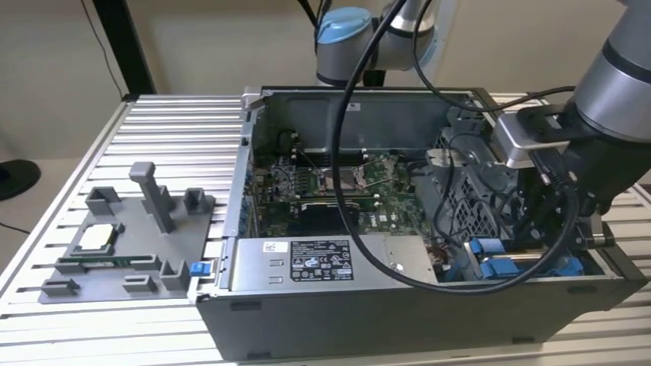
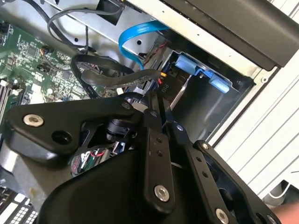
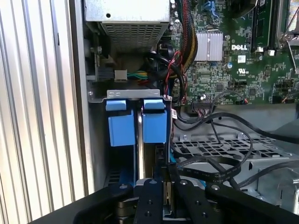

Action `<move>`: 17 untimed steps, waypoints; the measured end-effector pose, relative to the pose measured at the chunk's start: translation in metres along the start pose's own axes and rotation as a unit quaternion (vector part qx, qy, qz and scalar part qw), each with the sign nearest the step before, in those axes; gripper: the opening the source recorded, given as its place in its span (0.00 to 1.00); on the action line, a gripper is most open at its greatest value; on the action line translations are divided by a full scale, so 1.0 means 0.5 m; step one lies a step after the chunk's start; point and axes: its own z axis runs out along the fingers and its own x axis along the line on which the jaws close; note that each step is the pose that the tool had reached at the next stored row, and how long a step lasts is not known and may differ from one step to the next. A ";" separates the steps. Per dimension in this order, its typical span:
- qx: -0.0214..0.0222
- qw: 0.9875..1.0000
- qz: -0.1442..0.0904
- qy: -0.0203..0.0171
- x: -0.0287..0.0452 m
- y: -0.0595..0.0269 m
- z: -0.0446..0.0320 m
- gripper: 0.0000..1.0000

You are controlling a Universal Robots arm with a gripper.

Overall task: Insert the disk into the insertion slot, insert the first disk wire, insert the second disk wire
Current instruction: 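Insert the second disk wire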

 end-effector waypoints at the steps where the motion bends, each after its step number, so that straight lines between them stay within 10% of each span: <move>1: 0.000 1.000 0.000 0.000 0.000 0.000 0.000 0.00; 7: 0.000 1.000 0.000 0.001 0.001 0.001 0.012 0.00; 8: 0.000 1.000 0.000 -0.001 0.001 0.001 0.014 1.00; 17: 0.000 1.000 0.000 0.000 -0.006 -0.005 -0.056 1.00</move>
